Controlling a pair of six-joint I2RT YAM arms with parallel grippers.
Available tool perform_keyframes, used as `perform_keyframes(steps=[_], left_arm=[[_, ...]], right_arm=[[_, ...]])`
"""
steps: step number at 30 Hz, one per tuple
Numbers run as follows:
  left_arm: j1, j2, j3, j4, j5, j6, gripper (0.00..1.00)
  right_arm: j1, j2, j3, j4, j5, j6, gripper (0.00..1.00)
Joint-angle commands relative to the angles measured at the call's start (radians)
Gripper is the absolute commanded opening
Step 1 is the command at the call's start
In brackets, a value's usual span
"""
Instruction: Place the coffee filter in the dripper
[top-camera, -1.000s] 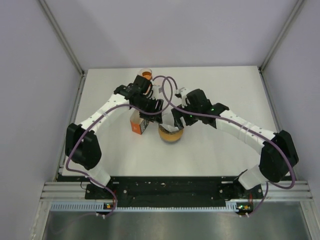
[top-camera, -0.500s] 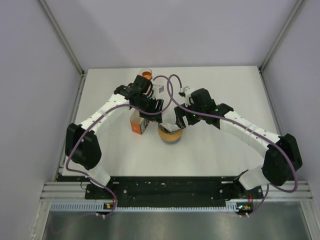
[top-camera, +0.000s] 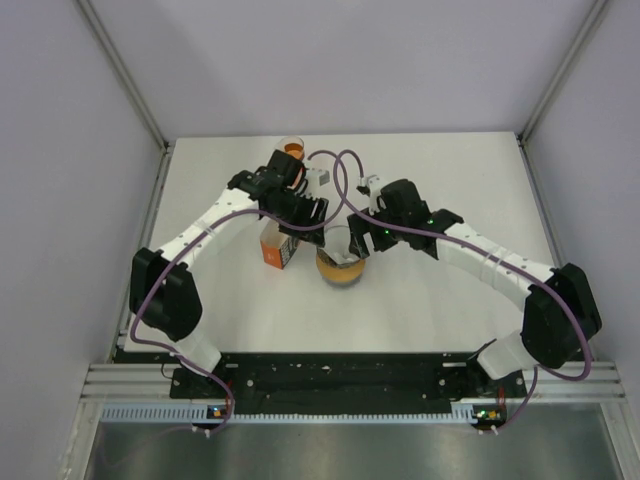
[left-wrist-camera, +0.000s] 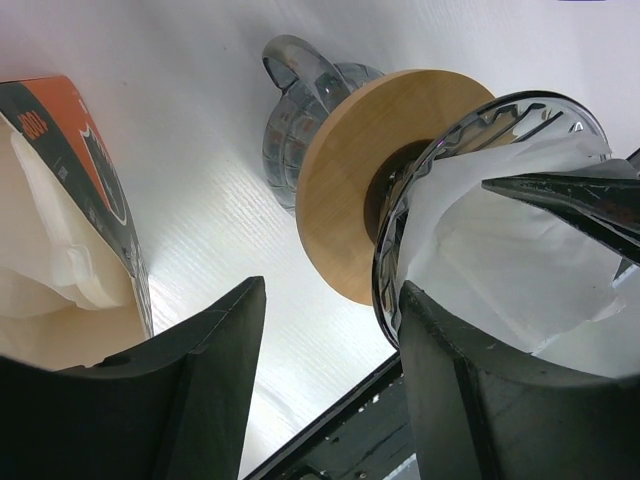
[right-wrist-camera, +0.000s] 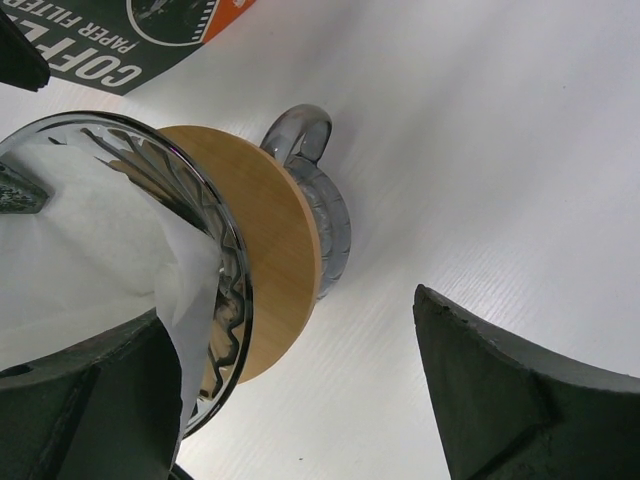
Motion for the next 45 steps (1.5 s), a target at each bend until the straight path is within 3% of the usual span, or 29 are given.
perform_keyframes(steps=[1, 24, 32, 38, 45], left_arm=[[-0.006, -0.051, 0.029, 0.011, -0.039, 0.04, 0.61], [-0.037, -0.063, 0.128, 0.002, -0.008, 0.052, 0.79], [-0.023, -0.077, 0.165, 0.001, -0.045, 0.055, 0.8], [0.023, -0.109, 0.161, -0.001, -0.111, 0.047, 0.81], [0.155, -0.143, 0.155, -0.001, -0.129, 0.05, 0.83]], right_arm=[[-0.021, 0.024, 0.018, -0.071, -0.005, -0.025, 0.83], [-0.021, -0.076, 0.183, -0.074, -0.112, -0.03, 0.88], [-0.021, -0.156, 0.211, -0.094, -0.175, -0.045, 0.87], [0.014, -0.205, 0.205, -0.114, -0.189, -0.047, 0.73], [0.371, -0.181, 0.225, -0.132, -0.016, -0.257, 0.42]])
